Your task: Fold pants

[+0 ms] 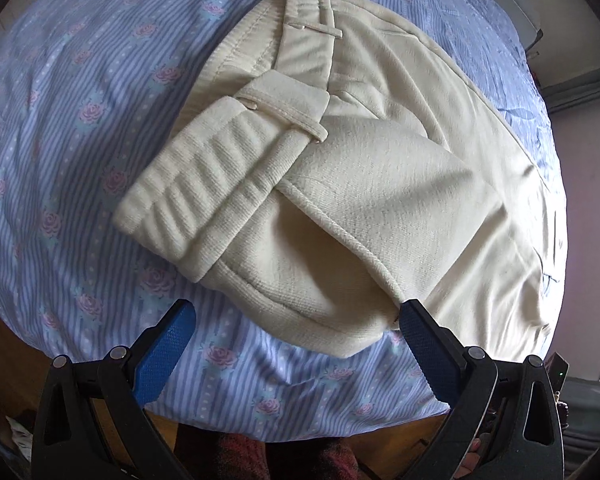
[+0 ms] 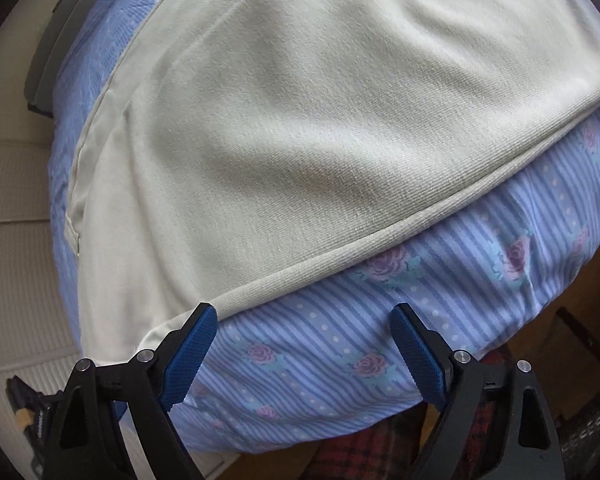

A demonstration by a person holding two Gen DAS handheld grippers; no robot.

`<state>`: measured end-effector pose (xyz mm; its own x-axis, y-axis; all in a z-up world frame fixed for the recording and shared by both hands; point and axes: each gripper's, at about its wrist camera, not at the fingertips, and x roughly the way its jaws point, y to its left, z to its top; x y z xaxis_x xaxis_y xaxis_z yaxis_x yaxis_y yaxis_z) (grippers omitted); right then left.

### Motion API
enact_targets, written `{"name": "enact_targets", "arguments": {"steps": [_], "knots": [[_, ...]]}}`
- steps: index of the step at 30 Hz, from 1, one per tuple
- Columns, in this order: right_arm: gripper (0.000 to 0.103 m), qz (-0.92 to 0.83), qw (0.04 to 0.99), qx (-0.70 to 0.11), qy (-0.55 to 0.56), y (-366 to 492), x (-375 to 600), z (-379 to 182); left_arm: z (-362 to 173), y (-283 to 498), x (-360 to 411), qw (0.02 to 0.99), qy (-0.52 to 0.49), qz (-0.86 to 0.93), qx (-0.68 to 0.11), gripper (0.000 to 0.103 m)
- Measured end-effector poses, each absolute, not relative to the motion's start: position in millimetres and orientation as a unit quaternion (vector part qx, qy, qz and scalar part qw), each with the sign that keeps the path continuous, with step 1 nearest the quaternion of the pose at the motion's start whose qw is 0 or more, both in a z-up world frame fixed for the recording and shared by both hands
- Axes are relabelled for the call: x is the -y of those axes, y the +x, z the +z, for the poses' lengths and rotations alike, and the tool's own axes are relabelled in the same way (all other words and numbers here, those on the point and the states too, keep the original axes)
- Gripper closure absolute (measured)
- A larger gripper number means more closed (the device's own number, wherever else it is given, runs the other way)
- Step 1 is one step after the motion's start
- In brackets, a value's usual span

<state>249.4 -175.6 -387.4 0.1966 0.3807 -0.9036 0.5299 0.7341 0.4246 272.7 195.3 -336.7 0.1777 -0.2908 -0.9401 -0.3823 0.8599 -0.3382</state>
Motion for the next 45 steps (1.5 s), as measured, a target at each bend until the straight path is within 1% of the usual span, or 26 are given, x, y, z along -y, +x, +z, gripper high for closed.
{"name": "enact_targets", "arguments": {"steps": [2, 5, 6, 7, 9, 10, 11, 12, 13, 14, 15, 16, 17, 19, 21, 28, 33, 36, 39, 45], "knots": [[0.017, -0.056, 0.684, -0.627, 0.369, 251, 178, -392, -343, 277, -191, 0.714, -0.273, 0.021, -0.645, 0.000], [0.018, -0.054, 0.677, -0.628, 0.381, 258, 178, -398, -347, 283, -181, 0.717, -0.260, 0.013, -0.647, 0.000], [0.020, -0.049, 0.678, -0.628, 0.380, 261, 177, -399, -347, 286, -180, 0.716, -0.260, 0.010, -0.648, 0.003], [0.021, -0.046, 0.679, -0.626, 0.379, 265, 176, -400, -345, 287, -180, 0.717, -0.265, 0.005, -0.645, 0.009], [0.029, -0.044, 0.680, -0.618, 0.391, 271, 178, -399, -340, 291, -181, 0.721, -0.271, 0.006, -0.637, 0.013], [0.032, -0.042, 0.683, -0.614, 0.393, 276, 178, -399, -336, 292, -183, 0.725, -0.273, 0.007, -0.632, 0.018], [0.040, -0.043, 0.688, -0.609, 0.393, 279, 181, -398, -333, 295, -183, 0.729, -0.273, 0.009, -0.628, 0.021], [0.053, -0.050, 0.686, -0.611, 0.391, 283, 184, -399, -330, 296, -183, 0.732, -0.272, 0.007, -0.625, 0.029], [0.061, -0.061, 0.680, -0.618, 0.390, 286, 188, -401, -326, 297, -183, 0.735, -0.269, 0.002, -0.622, 0.039], [0.075, -0.067, 0.677, -0.620, 0.391, 287, 192, -402, -323, 298, -182, 0.740, -0.259, 0.000, -0.621, 0.044], [0.085, -0.071, 0.675, -0.624, 0.387, 288, 195, -403, -319, 298, -180, 0.745, -0.247, -0.001, -0.620, 0.054], [0.087, -0.068, 0.676, -0.624, 0.387, 290, 198, -401, -315, 297, -179, 0.748, -0.238, -0.003, -0.619, 0.062], [0.090, -0.062, 0.679, -0.622, 0.386, 292, 200, -397, -311, 296, -178, 0.750, -0.232, -0.006, -0.619, 0.067], [0.091, -0.050, 0.690, -0.617, 0.375, 300, 200, -381, -302, 294, -179, 0.751, -0.232, -0.005, -0.618, 0.080], [0.092, -0.041, 0.709, -0.602, 0.365, 306, 201, -355, -292, 290, -181, 0.754, -0.235, -0.001, -0.614, 0.086], [0.092, -0.011, 0.784, -0.534, 0.316, 324, 221, -245, -236, 286, -167, 0.795, -0.183, -0.015, -0.579, 0.093], [0.092, 0.009, 0.807, -0.509, 0.299, 336, 233, -199, -206, 312, -172, 0.815, -0.218, 0.001, -0.537, 0.094], [0.092, 0.018, 0.815, -0.506, 0.282, 361, 227, -185, -190, 337, -179, 0.828, -0.217, 0.026, -0.516, 0.095], [0.092, 0.019, 0.818, -0.510, 0.266, 390, 220, -183, -183, 360, -189, 0.834, -0.220, 0.055, -0.504, 0.095], [0.093, 0.029, 0.814, -0.536, 0.222, 476, 200, -195, -195, 421, -202, 0.838, -0.213, 0.084, -0.495, 0.097]]}}
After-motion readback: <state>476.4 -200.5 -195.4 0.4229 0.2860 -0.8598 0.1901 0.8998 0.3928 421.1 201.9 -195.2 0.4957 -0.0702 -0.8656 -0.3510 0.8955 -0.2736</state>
